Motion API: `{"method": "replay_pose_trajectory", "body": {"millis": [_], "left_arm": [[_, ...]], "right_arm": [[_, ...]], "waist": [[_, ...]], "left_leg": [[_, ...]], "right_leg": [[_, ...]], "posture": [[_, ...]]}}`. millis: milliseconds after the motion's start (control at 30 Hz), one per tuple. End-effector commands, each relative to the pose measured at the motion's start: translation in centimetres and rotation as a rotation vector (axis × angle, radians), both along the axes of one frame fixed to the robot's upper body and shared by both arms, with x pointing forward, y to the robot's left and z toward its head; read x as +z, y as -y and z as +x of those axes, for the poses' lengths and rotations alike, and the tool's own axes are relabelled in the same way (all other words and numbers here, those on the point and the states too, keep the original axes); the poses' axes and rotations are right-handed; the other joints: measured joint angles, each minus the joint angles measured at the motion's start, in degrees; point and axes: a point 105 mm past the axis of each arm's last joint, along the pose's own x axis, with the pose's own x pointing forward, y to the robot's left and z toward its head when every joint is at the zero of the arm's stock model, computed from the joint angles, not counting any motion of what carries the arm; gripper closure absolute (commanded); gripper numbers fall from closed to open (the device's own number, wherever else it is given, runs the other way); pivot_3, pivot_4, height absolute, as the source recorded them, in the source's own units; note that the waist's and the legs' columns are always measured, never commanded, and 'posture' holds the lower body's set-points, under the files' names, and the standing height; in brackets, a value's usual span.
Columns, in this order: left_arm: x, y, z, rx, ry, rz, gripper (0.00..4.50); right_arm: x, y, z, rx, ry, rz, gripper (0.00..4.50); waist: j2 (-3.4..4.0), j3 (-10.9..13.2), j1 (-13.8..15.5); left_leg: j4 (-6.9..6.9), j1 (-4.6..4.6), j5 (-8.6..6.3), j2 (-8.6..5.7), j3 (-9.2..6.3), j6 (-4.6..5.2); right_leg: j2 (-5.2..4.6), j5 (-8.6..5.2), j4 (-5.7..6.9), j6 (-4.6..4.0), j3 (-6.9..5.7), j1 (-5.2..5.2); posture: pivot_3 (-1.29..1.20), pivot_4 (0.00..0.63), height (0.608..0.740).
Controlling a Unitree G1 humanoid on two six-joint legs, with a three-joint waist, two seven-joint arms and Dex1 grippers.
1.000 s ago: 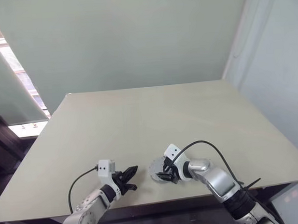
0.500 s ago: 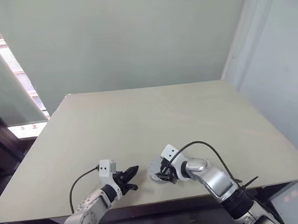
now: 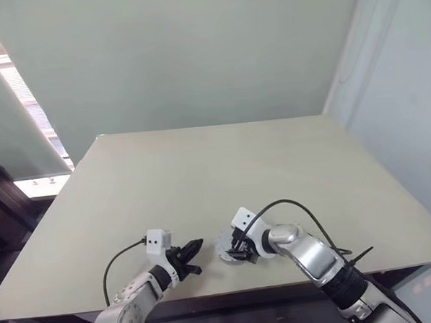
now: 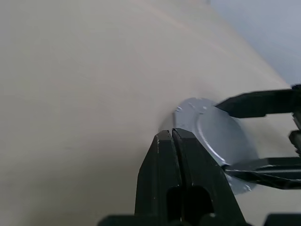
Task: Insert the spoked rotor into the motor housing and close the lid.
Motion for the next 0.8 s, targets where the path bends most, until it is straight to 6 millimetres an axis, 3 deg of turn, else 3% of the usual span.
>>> {"method": "replay_pose_trajectory", "body": {"millis": [33, 233, 467, 800], "left_arm": [[1.0, 2.1, 0.5, -0.074, 0.061, -0.001, 4.50], [0.2, 3.5, 1.1, -0.110, 0.049, 0.010, 4.50], [-1.8, 2.9, 1.3, -0.106, -0.025, 0.110, 4.50], [-2.4, 3.3, 1.1, -0.144, -0.037, 0.143, 4.50]], "right_arm": [[-3.2, 2.5, -0.6, -0.051, -0.102, -0.137, 1.29], [-3.2, 2.5, -0.6, -0.046, -0.108, -0.138, 1.29], [-3.0, 2.7, -0.6, -0.048, -0.110, -0.140, 1.29], [-2.5, 2.3, -0.3, -0.054, -0.111, -0.084, 1.29]], "waist": [[0.00, 0.0, 0.0], [0.00, 0.0, 0.0], [0.02, -0.1, 0.0], [0.14, -0.1, 0.1]], "left_leg": [[0.00, -0.01, 0.00, 0.00, 0.00, 0.00], [-0.02, -0.04, 0.03, -0.02, -0.01, 0.05], [-0.09, -0.07, 0.04, -0.04, -0.02, 0.07], [-0.09, -0.07, 0.03, -0.10, -0.04, 0.06]], "right_leg": [[0.00, 0.00, 0.00, 0.00, 0.00, -0.01], [-0.01, 0.00, -0.02, 0.00, 0.00, -0.03], [-0.01, 0.00, -0.03, 0.01, 0.00, -0.07], [-0.08, -0.02, -0.06, 0.03, 0.00, -0.05]], "posture": [[0.00, 0.000, 0.740], [0.00, 0.000, 0.740], [0.00, 0.000, 0.740], [0.00, 0.000, 0.740]]}}
